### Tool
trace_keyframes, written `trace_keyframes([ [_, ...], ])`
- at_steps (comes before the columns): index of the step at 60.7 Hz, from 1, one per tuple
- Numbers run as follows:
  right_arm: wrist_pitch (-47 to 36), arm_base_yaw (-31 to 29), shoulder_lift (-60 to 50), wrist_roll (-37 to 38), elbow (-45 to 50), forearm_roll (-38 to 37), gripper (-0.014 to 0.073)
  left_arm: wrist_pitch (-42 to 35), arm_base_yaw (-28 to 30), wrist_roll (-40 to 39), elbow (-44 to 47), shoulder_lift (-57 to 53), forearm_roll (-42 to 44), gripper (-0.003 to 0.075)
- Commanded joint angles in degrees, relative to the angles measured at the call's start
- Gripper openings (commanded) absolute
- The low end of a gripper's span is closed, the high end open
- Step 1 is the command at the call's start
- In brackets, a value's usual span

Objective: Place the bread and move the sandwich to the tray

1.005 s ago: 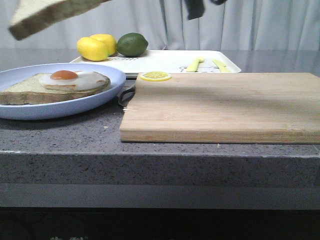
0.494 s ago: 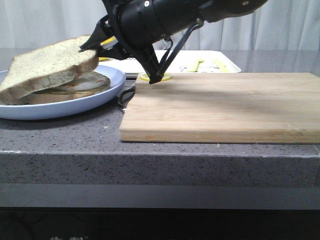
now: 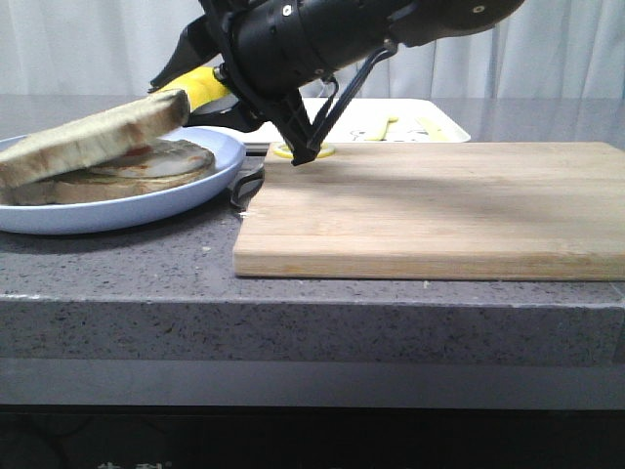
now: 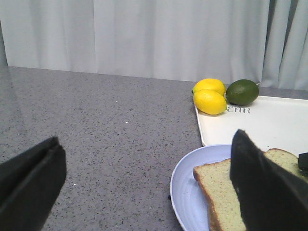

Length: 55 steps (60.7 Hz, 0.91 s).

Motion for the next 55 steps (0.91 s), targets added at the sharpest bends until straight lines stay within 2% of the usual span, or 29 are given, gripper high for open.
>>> trace_keyframes([
  [1, 3.5, -0.4, -3.2, -0.8, -2.1, 5.9, 0.0355, -4.8, 0.1, -0.2, -2.3, 0.4, 0.0, 0.0671],
  [13, 5.2, -2.3, -4.1, -0.8, -0.2, 4.4, 0.0355, -4.8, 0.1, -0.2, -2.3, 0.4, 0.0, 0.0671],
  [20, 6.6, -5.3, -6.6, -0.8, 3.4, 1.6, 0.0355, -4.8, 0.1, -0.2, -2.3, 0.4, 0.0, 0.0671],
  [29, 13.0, -9.6, -10.9, -0.9, 6.7, -1.3, 0.0355, -4.8, 0.1, -0.2, -2.3, 0.4, 0.0, 0.0671],
  [39, 20.4, -15.4, -16.6, -1.1, 6.8, -8.5, 0.0328, -4.8, 0.1, -0.2, -2.3, 0.4, 0.0, 0.0671],
  [44, 23.6, -19.2, -19.6, -1.1, 6.8, -13.4, 0.0252, -4.8, 0.1, -0.2, -2.3, 0.4, 0.0, 0.0671],
  [55, 32.5, -28.7, -24.2, -1.1, 6.6, -24.4, -0.0031, -4.8, 0.1, -0.2, -2.3, 0.4, 0.0, 0.0671],
])
